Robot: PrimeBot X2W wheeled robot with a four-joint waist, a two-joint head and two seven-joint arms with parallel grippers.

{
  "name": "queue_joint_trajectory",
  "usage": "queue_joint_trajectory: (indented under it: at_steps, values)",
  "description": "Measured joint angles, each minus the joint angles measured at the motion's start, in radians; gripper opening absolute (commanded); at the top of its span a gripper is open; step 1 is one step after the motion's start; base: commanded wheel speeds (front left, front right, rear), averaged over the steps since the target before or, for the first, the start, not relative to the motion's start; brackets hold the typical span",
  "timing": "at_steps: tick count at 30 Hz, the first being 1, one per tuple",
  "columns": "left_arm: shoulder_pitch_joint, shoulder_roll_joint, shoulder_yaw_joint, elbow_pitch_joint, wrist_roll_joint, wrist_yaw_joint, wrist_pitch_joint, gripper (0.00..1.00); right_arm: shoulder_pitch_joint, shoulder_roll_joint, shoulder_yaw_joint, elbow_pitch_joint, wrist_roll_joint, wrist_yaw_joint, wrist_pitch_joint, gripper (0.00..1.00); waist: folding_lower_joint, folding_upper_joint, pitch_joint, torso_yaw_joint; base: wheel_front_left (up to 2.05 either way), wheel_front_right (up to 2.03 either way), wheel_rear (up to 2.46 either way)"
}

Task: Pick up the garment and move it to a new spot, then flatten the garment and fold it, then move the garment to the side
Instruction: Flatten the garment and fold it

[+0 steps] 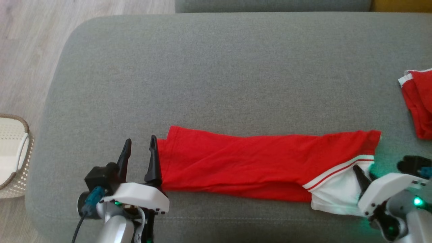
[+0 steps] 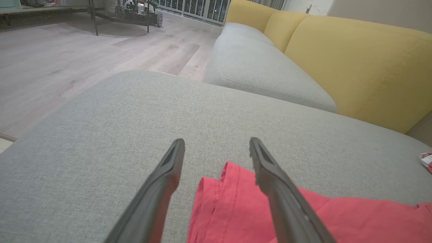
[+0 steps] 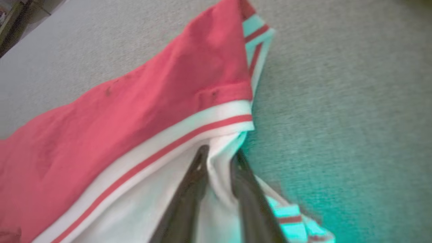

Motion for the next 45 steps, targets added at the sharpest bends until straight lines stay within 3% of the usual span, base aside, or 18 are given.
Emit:
queue_joint_trajectory:
  at_steps: [14,23,26,34,40,43,45]
  values:
    - [0.007,0.0,0.03,-0.001,0.002,-0.001,0.0,1.0,0.027,-0.019,0.038,-0.018,0.011,0.0,-0.015,0.0,0.0,0.0,-0.048,-0.01,0.0,0.0,0.0]
    - [0.027,0.0,0.021,-0.002,0.001,-0.005,0.0,1.0,0.0,-0.123,-0.126,0.054,-0.121,0.0,-0.023,0.0,0.0,0.0,-0.086,-0.018,0.0,0.0,0.0]
    - [0.031,0.0,0.01,-0.001,0.0,-0.007,0.0,1.0,-0.024,-0.129,-0.129,0.055,-0.142,0.0,-0.016,0.0,0.0,0.0,-0.095,-0.017,0.0,0.0,0.0]
    - [0.042,0.0,0.0,0.011,-0.016,-0.01,0.0,1.0,-0.028,-0.069,-0.095,-0.063,-0.083,0.0,0.14,0.0,0.0,0.0,-0.126,-0.008,0.0,0.0,0.0]
    - [0.055,0.0,-0.002,0.019,-0.026,-0.011,0.0,1.0,-0.015,0.074,-0.129,-0.231,0.036,0.0,0.324,0.0,0.0,0.0,-0.15,0.004,0.0,0.0,0.0]
    - [0.056,0.0,-0.002,0.02,-0.025,-0.014,0.0,1.0,-0.015,0.094,-0.131,-0.3,0.088,0.0,0.404,0.0,0.0,0.0,-0.163,0.011,0.0,0.0,0.0]
    - [0.058,0.0,-0.001,0.023,-0.025,-0.018,0.0,1.0,-0.013,0.092,-0.111,-0.302,0.205,0.0,0.427,0.0,0.0,0.0,-0.169,0.018,0.0,0.0,0.0]
